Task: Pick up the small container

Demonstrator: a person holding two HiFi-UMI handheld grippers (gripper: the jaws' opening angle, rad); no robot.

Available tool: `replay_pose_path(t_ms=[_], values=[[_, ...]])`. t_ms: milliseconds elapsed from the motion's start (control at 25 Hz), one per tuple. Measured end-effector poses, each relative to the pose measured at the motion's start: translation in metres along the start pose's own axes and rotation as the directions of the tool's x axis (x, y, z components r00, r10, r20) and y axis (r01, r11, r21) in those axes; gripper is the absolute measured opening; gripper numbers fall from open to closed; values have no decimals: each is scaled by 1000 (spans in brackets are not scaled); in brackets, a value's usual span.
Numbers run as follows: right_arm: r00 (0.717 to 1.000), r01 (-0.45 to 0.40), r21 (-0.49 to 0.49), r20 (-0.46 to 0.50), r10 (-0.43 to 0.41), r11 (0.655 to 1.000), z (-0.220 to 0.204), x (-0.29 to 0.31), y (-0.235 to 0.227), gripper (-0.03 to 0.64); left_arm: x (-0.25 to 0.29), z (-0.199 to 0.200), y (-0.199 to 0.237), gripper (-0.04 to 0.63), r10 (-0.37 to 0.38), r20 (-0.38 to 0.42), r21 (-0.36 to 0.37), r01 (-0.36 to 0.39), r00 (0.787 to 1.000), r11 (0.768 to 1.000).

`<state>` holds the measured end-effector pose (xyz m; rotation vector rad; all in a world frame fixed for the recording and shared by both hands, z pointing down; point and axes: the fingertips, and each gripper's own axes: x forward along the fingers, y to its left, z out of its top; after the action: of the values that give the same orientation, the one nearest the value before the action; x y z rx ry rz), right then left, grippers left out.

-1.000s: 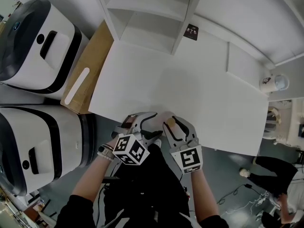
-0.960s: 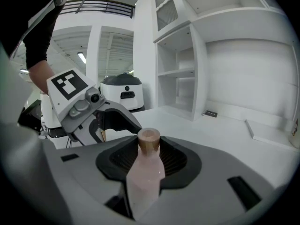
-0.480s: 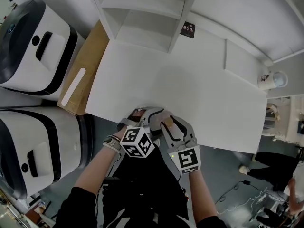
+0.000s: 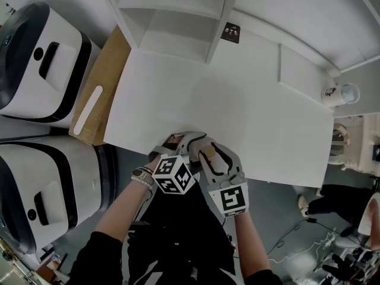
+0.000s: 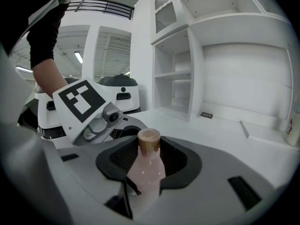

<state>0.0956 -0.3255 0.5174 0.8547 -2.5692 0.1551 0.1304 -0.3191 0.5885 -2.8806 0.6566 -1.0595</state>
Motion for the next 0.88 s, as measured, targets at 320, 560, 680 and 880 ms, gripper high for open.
replay_pose_path(t_ms=[320, 560, 680, 880], values=[[999, 42, -15, 3, -42, 999, 1, 4, -4, 146, 1, 2, 5, 367, 29, 40, -33, -28, 999, 999], [997, 73, -19, -3, -73, 997, 1, 5, -6, 146, 1, 1, 7, 374, 53, 39, -37, -52, 998, 998], [997, 73, -13, -3, -73, 997, 1, 4, -7, 146, 2, 2, 7, 374, 51, 29, -33, -50, 998, 998], [997, 71, -11, -23, -72, 997, 1, 1, -6, 146, 1, 3, 5, 374, 34, 7, -6, -34, 999, 999]])
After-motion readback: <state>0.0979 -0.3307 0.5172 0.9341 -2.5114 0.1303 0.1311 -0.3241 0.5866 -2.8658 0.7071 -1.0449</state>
